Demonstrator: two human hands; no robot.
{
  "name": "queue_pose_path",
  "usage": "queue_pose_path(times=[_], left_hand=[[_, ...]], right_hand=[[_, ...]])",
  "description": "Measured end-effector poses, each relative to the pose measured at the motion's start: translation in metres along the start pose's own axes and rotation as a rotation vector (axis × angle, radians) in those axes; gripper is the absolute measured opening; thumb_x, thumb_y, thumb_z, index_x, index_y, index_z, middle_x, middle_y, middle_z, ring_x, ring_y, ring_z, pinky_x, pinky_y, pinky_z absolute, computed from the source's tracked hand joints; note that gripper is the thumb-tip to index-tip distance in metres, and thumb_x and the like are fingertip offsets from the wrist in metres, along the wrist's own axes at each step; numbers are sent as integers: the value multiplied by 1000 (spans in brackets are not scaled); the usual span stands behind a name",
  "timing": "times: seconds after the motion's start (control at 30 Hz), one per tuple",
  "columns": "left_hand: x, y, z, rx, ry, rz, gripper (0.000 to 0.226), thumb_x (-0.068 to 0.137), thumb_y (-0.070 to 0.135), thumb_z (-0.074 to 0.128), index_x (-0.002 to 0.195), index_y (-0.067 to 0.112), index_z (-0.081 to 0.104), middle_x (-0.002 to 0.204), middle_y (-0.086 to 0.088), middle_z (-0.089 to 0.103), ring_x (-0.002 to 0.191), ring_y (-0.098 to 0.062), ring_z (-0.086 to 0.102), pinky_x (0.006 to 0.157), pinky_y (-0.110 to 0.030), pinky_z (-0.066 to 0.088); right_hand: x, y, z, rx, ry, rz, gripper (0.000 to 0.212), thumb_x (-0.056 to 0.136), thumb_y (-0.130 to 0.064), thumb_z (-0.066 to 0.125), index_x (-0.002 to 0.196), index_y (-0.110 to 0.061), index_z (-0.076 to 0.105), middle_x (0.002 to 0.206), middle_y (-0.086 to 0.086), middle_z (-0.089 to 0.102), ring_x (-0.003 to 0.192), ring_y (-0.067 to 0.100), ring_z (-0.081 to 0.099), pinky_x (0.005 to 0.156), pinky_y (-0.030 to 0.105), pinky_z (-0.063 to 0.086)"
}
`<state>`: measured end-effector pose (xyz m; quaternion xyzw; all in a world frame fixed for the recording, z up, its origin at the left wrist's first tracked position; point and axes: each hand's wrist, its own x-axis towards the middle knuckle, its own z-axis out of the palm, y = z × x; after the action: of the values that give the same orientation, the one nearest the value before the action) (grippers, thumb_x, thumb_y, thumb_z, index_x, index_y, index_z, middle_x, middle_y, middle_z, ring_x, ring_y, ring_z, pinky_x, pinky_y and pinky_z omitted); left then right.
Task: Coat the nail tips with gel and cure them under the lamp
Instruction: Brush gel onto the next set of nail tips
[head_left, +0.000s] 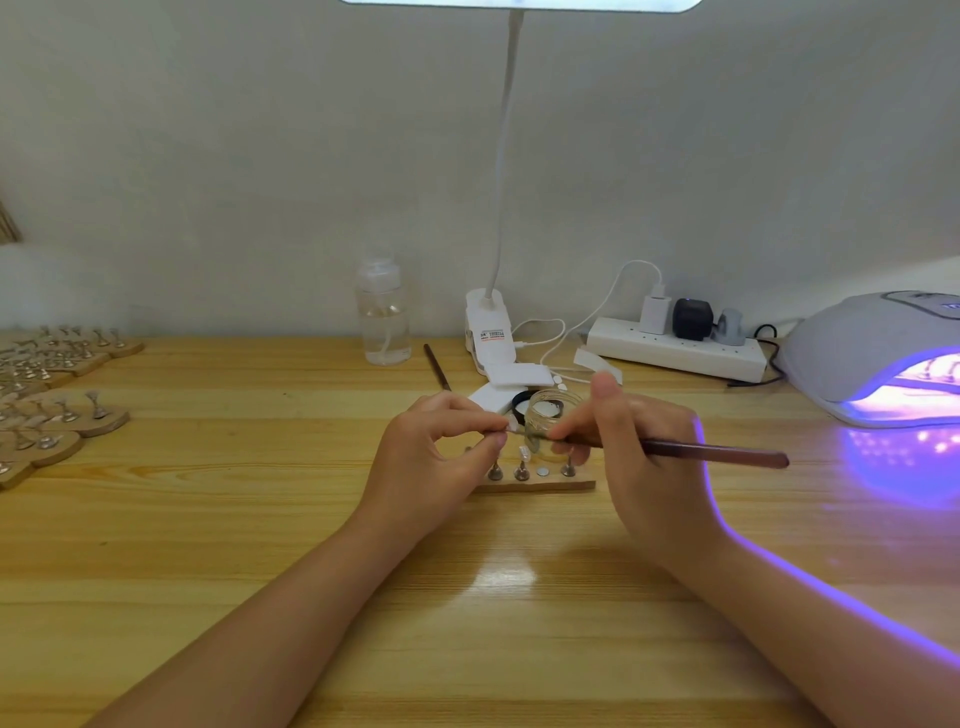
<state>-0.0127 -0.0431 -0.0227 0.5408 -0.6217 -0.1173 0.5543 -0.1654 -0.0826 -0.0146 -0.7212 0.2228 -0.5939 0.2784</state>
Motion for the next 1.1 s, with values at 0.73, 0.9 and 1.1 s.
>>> queue_pose_path(times=[0.73, 0.9, 1.1], left_hand=[[1, -1, -1, 21, -20, 1, 27, 75, 5, 71, 81, 32, 68, 82, 9, 66, 88, -9, 60, 82, -16, 44], [1, -1, -1, 20, -18, 10, 30, 75, 6, 71, 79, 35, 66, 81, 9, 65, 87, -8, 60, 81, -15, 44], [1, -1, 0, 21, -18, 0, 25, 75, 6, 71, 82, 29, 69, 83, 7, 66, 88, -8, 60, 82, -16, 44]], right_hand=[[0, -3, 1, 45, -4, 134, 44, 91, -42, 45, 61, -20, 67, 50, -2, 63, 49, 5, 59, 55, 14, 47], [1, -4, 2, -16, 0, 63, 33, 93, -37, 46, 69, -26, 67, 59, -2, 66, 58, 4, 62, 60, 12, 47], [0, -4, 1, 49, 27, 136, 39, 89, -39, 44, 62, -23, 67, 56, 2, 66, 52, 7, 60, 56, 18, 49]])
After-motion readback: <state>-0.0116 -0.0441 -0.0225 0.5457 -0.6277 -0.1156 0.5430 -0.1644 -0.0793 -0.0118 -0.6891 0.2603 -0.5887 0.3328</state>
